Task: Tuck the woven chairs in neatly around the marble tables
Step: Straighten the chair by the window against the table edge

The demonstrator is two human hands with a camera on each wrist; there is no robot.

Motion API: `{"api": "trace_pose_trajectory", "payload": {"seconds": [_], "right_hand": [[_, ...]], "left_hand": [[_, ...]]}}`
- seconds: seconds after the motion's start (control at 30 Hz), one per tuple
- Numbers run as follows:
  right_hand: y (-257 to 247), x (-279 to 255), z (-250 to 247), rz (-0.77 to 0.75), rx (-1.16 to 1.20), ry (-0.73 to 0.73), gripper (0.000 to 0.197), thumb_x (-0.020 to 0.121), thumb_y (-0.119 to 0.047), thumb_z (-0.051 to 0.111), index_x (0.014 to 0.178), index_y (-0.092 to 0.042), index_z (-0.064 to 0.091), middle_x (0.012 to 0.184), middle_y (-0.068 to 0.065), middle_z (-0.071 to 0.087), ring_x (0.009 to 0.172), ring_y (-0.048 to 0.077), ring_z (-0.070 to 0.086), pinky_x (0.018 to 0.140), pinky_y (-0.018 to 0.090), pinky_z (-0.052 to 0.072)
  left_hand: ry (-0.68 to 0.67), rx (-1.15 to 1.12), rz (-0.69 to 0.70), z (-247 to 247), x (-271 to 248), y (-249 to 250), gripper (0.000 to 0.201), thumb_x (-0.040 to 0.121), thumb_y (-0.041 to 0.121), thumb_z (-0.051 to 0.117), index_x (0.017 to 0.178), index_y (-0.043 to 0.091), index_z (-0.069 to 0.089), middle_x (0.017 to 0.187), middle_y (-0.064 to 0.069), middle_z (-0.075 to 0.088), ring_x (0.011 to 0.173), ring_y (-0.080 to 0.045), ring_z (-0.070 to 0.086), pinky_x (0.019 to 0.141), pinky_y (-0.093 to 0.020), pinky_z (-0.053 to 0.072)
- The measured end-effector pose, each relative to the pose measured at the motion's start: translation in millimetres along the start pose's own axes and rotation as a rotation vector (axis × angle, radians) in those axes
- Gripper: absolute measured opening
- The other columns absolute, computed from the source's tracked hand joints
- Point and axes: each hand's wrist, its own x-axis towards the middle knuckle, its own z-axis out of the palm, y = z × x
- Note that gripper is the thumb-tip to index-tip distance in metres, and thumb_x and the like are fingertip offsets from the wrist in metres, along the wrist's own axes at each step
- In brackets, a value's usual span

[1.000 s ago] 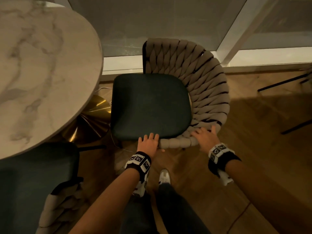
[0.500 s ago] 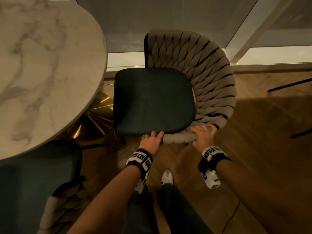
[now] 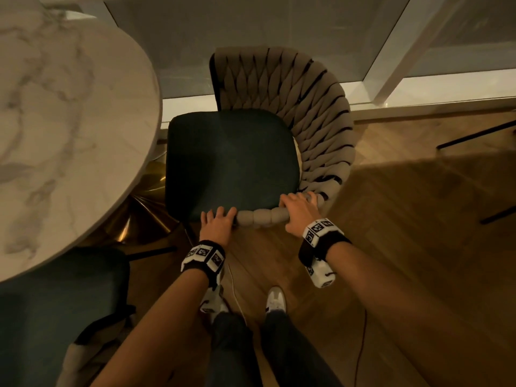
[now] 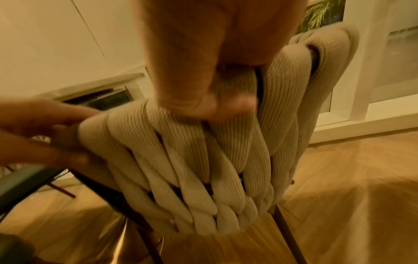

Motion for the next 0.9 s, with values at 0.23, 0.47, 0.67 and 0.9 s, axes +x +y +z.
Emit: {"api": "trace_pose_trajectory", "payload": {"seconds": [0.23, 0.47, 0.67, 0.9], "right_hand": [[75, -9, -39, 0.556, 0.439, 0.282, 0.077, 0.077, -0.034, 0.067, 0.140, -0.033, 0.024, 0.156, 0.008, 0.013, 0.141, 0.038, 0.015, 0.111, 0.061, 0.011], [78, 9, -38, 0.889, 1.135, 0.246, 0.069, 0.083, -0.037, 0.064, 0.136, -0.009, 0.030, 0.133, 0.020, 0.050, 0.113, 0.042, 0.054, 0.093, 0.057, 0.048], [38, -20, -29, 0.875, 1.248, 0.267, 0.062, 0.090, -0.020, 0.060, 0.140, -0.011, 0.024, 0.133, 0.022, 0.045, 0.112, 0.044, 0.053, 0.076, 0.049, 0.056], [-3, -48, 9, 0.146, 0.044, 0.224, 0.084, 0.072, -0.045, 0.069, 0.141, -0.035, 0.022, 0.157, 0.006, 0.012, 0.142, 0.035, 0.011, 0.108, 0.061, 0.003]], "left_hand": [[0.093, 0.058, 0.164, 6, -6, 28, 0.060, 0.093, 0.025, 0.049, 0.143, 0.027, 0.016, 0.153, -0.009, 0.023, 0.143, -0.031, 0.011, 0.114, -0.059, 0.003], [0.074, -0.029, 0.105, 3, -6, 28, 0.051, 0.091, 0.020, 0.051, 0.136, 0.033, 0.030, 0.146, -0.002, 0.037, 0.139, -0.031, 0.023, 0.110, -0.069, -0.002], [0.084, 0.033, 0.044, 11, -26, -1, 0.053, 0.092, 0.016, 0.048, 0.138, 0.034, 0.027, 0.146, -0.002, 0.035, 0.140, -0.032, 0.019, 0.109, -0.069, -0.005], [0.116, 0.071, 0.054, 14, -28, 2, 0.060, 0.094, 0.029, 0.045, 0.144, 0.030, 0.011, 0.153, -0.006, 0.024, 0.143, -0.031, 0.009, 0.112, -0.062, -0.006]]}}
